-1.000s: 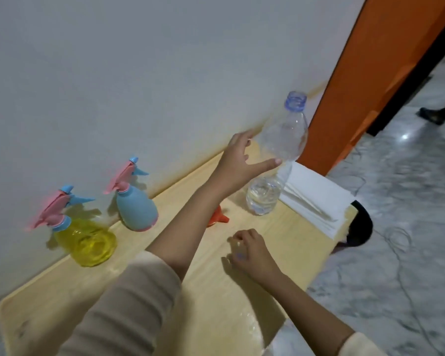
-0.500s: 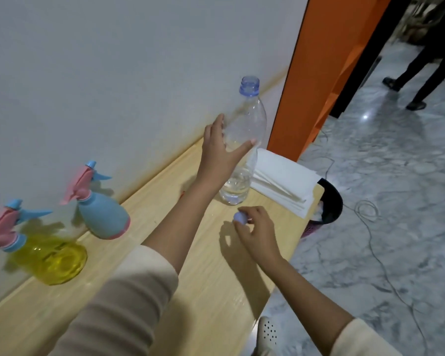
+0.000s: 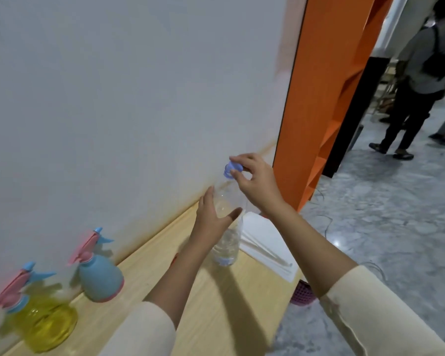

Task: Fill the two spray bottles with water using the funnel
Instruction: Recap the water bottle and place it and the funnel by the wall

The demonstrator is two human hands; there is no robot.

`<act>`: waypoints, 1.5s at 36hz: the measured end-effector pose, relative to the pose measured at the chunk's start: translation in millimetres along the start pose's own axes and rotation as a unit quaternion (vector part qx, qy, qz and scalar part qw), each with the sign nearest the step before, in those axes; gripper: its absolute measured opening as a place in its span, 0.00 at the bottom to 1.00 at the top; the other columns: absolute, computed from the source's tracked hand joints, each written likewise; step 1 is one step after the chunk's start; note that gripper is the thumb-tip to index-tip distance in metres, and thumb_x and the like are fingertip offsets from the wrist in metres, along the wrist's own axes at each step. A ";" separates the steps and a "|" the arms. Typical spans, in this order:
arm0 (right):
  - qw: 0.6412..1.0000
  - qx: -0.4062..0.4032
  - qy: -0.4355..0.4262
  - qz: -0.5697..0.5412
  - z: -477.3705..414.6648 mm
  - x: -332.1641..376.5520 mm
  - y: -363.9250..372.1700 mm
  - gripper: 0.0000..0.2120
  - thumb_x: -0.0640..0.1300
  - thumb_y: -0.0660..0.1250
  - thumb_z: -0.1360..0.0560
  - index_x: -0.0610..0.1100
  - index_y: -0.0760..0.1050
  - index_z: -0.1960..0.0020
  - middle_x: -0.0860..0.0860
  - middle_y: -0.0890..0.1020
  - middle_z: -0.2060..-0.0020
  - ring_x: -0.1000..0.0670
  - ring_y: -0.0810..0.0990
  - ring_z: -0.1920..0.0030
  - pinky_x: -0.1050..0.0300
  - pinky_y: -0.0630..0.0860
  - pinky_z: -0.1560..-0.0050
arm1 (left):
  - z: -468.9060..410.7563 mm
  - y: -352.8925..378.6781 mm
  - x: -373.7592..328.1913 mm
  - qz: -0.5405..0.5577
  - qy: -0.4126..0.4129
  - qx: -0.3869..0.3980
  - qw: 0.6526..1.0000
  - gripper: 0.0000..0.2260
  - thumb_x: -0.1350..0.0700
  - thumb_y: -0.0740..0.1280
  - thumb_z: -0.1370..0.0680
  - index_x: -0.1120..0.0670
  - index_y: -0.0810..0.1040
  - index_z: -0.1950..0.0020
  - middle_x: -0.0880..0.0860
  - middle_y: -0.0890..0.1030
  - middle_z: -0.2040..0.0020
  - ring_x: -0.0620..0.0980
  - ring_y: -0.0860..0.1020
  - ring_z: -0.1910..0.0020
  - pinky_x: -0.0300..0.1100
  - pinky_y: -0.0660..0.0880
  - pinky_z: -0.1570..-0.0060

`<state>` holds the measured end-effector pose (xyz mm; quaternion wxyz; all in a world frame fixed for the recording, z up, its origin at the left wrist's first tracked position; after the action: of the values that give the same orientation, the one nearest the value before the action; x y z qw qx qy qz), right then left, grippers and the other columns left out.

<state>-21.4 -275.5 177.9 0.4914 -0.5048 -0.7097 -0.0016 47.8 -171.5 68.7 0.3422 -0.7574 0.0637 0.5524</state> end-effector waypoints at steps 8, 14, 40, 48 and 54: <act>0.991 0.110 -0.034 0.074 -15.2 4.5 1.6 0.14 0.36 0.64 0.24 0.43 0.78 0.40 0.48 0.78 0.41 0.50 0.75 0.41 0.66 0.66 0.44 | -7.3 3.0 -2.0 -0.014 -0.014 0.025 0.999 0.41 0.43 0.71 0.29 0.51 0.52 0.23 0.53 0.60 0.25 0.51 0.62 0.27 0.51 0.66 0.31; 0.988 0.139 -0.013 0.060 -25.1 -2.0 -0.1 0.14 0.40 0.69 0.26 0.44 0.79 0.41 0.48 0.79 0.42 0.54 0.76 0.48 0.74 0.69 0.50 | -8.7 4.8 3.8 -0.002 -0.016 0.031 0.999 0.42 0.42 0.72 0.29 0.50 0.53 0.23 0.52 0.61 0.25 0.50 0.62 0.27 0.52 0.67 0.31; 0.963 0.141 0.077 -0.215 -5.6 -33.7 32.1 0.13 0.46 0.56 0.19 0.43 0.70 0.37 0.50 0.77 0.40 0.51 0.74 0.38 0.64 0.69 0.41 | -9.9 7.3 11.4 0.011 -0.001 0.039 0.999 0.40 0.40 0.72 0.30 0.49 0.55 0.24 0.50 0.63 0.27 0.48 0.64 0.29 0.52 0.67 0.31; 0.975 0.058 0.092 -0.193 -4.9 -38.0 38.0 0.15 0.49 0.69 0.26 0.44 0.66 0.48 0.52 0.74 0.53 0.54 0.74 0.55 0.61 0.72 0.54 | -5.7 4.6 12.8 0.033 -0.001 0.027 0.999 0.40 0.43 0.73 0.30 0.50 0.57 0.24 0.50 0.66 0.31 0.45 0.68 0.34 0.46 0.69 0.32; 0.960 0.109 0.088 -0.243 -1.7 -36.2 41.3 0.11 0.50 0.58 0.20 0.44 0.65 0.42 0.51 0.76 0.49 0.51 0.77 0.44 0.63 0.70 0.46 | -7.6 3.2 12.3 0.031 -0.001 0.031 0.999 0.39 0.42 0.73 0.30 0.50 0.59 0.26 0.51 0.66 0.32 0.46 0.68 0.35 0.46 0.70 0.34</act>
<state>9.7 -281.9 133.0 0.5887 -0.2580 -0.7610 -0.0880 57.0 -174.9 57.6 0.3488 -0.7433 0.1036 0.5614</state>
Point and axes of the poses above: each hand's wrist, its own z-axis away from the middle knuckle, its own y-axis out of the palm, x = y × z, the point moved 7 cm from there along -z, towards the middle knuckle
